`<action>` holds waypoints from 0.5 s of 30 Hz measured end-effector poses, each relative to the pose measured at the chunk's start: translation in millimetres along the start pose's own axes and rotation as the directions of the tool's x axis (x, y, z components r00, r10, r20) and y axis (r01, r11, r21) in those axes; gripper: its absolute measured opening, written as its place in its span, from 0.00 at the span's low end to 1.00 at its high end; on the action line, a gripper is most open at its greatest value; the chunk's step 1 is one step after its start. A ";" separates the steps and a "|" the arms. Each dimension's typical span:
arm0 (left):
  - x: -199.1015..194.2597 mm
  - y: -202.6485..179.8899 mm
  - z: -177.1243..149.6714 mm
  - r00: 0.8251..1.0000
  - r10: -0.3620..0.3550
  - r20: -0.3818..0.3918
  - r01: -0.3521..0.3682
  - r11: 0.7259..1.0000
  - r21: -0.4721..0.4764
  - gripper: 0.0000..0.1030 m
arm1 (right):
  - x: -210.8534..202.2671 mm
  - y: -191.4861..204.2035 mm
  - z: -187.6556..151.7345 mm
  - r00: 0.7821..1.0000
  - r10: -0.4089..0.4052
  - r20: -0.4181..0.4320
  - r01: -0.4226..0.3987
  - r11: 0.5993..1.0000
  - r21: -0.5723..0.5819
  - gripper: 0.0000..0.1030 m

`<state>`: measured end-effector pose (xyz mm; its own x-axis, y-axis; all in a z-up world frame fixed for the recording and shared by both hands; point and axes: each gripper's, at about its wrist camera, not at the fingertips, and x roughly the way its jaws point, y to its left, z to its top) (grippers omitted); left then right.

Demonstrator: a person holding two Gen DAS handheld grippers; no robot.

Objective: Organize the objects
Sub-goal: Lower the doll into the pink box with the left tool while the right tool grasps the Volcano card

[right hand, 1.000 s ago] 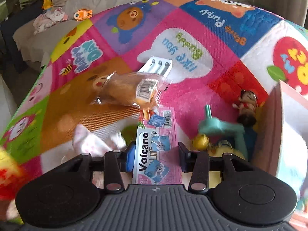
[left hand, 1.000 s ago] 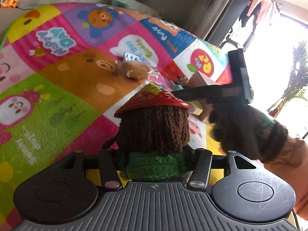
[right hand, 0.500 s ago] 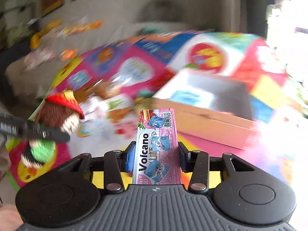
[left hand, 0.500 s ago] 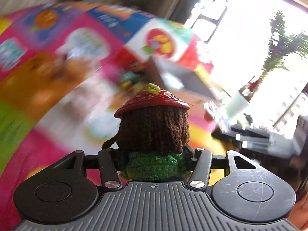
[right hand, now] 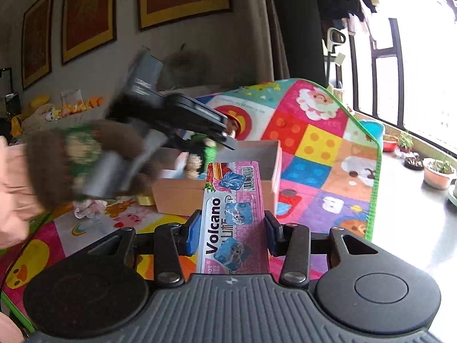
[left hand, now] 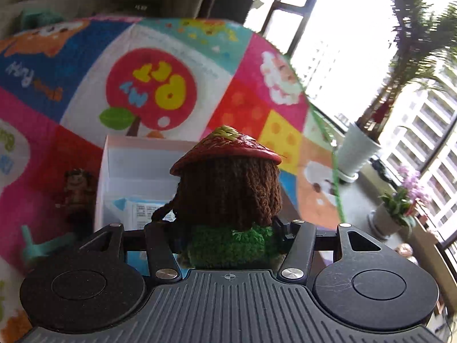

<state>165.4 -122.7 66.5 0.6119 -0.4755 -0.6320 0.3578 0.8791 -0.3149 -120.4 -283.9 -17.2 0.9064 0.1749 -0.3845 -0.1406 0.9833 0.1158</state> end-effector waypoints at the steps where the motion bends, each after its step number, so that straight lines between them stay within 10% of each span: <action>1: 10.2 1.2 -0.7 0.999 0.028 -0.020 -0.028 1.000 -0.009 0.58 | 1.0 -3.1 -1.7 1.000 -0.004 -0.004 0.004 1.000 0.006 0.42; 7: -0.9 -7.9 -20.8 0.992 0.099 -0.076 -0.094 0.993 0.071 0.59 | 7.0 -14.7 -11.4 0.999 -0.024 -0.023 0.025 0.999 0.022 0.42; 15: -38.8 10.1 -28.3 1.000 -0.025 -0.009 0.024 0.999 -0.036 0.55 | 15.6 -12.4 -8.3 0.999 -0.042 -0.028 0.042 0.999 0.028 0.42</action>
<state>125.3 -94.4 67.8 0.5965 -0.4966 -0.6305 0.3467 0.8680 -0.3556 -107.8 -293.0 -32.2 0.8998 0.1352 -0.4149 -0.0909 0.9880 0.1250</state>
